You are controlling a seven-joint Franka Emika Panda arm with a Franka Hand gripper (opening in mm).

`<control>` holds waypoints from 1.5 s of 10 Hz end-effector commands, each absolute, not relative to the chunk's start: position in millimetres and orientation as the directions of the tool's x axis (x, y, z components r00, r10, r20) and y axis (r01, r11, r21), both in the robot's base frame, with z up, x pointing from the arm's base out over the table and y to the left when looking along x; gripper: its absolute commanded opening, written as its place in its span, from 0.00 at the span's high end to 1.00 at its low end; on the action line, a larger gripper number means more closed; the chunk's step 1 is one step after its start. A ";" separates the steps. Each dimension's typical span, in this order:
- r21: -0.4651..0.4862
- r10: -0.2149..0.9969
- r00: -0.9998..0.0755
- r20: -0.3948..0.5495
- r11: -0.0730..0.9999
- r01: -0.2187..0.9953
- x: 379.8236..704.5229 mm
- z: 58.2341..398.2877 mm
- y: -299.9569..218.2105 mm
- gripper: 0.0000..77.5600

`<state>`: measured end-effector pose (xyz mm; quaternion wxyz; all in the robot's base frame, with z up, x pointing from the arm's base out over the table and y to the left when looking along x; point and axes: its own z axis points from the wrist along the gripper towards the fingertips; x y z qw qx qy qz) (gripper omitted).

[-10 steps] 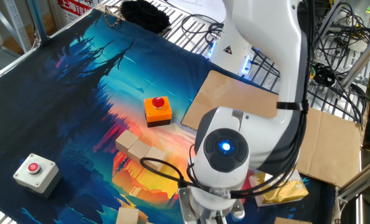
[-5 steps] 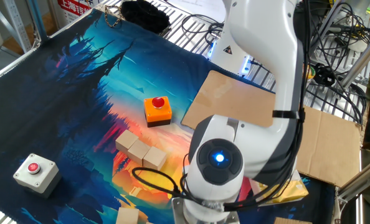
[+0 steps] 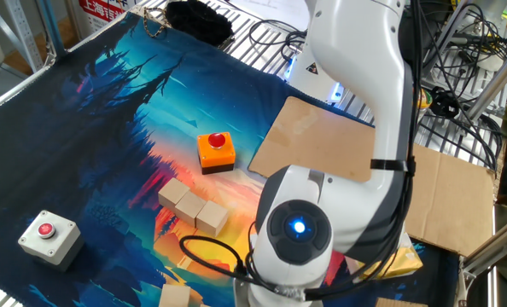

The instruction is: Stack the blocks into a pyramid shape

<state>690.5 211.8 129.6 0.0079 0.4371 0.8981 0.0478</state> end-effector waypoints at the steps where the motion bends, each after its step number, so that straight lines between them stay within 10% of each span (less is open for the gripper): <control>1: 0.080 0.809 -0.587 0.014 0.584 0.808 696.6 126.2 213.4 0.99; 8: 0.052 0.854 -0.521 0.000 0.520 0.852 698.1 125.1 213.1 0.99; 9: 0.052 0.854 -0.521 0.000 0.520 0.852 698.1 125.1 213.1 0.00; 15: 0.052 0.854 -0.521 0.000 0.520 0.852 698.1 125.1 213.1 0.00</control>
